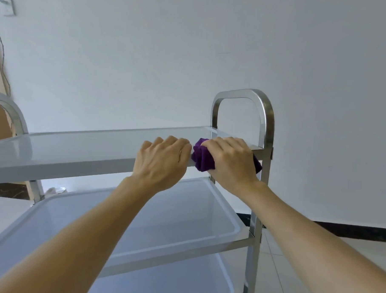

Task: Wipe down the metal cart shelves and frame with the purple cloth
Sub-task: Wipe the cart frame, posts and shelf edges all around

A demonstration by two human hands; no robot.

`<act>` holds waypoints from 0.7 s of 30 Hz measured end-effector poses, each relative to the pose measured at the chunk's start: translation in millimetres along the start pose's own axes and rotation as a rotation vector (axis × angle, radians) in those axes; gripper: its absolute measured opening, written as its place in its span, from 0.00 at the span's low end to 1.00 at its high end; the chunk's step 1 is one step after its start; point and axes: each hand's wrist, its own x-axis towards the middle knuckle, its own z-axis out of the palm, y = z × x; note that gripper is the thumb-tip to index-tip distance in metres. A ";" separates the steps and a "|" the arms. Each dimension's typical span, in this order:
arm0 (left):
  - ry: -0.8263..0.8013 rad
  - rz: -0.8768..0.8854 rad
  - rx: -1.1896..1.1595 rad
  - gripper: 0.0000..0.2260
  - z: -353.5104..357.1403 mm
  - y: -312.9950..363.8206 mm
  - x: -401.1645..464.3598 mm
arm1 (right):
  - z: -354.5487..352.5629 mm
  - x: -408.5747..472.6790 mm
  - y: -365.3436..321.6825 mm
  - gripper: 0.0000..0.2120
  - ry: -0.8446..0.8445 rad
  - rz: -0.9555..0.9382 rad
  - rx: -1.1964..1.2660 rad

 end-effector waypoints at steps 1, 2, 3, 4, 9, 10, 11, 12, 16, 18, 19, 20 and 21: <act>0.026 0.021 0.079 0.20 3.6 -1.7 -6.9 | -0.7 -0.7 2.3 0.14 -0.011 -0.038 0.003; 0.043 0.029 0.127 0.22 3.9 -4.3 -13.3 | -2.4 -1.7 7.5 0.17 -0.035 -0.076 -0.003; 0.043 0.023 0.127 0.23 2.9 -6.9 -17.0 | -5.0 -3.3 16.2 0.19 -0.061 -0.098 -0.015; 0.040 0.027 0.113 0.22 2.1 -9.7 -17.7 | -8.2 -5.6 27.3 0.21 -0.074 -0.097 -0.028; 0.065 0.065 0.093 0.20 3.2 -9.4 -16.5 | -18.4 -17.9 55.3 0.21 -0.067 -0.027 -0.043; 0.063 0.073 0.090 0.20 3.1 -8.7 -18.0 | -18.3 -17.6 52.6 0.21 -0.071 -0.018 -0.020; 0.062 0.086 0.091 0.20 2.8 -8.6 -19.2 | -18.5 -18.0 49.7 0.22 -0.072 -0.010 0.015; 0.066 0.101 0.098 0.20 3.1 -10.0 -19.8 | -19.1 -19.5 47.8 0.22 -0.063 -0.005 0.058; 0.078 0.112 0.109 0.21 4.3 -13.8 -21.5 | -27.0 -37.8 48.4 0.22 0.070 0.036 0.191; 0.095 0.115 0.107 0.22 6.1 -12.6 -21.3 | -32.7 -50.4 48.3 0.23 0.162 0.172 0.282; 0.096 0.117 0.107 0.22 6.6 -11.2 -20.7 | -35.9 -55.3 48.3 0.23 0.203 0.284 0.366; 0.098 0.120 0.108 0.22 7.0 -10.0 -20.2 | -39.2 -58.2 48.2 0.23 0.250 0.406 0.466; 0.101 0.120 0.106 0.22 7.3 -8.6 -20.0 | -42.5 -58.6 48.1 0.23 0.302 0.521 0.561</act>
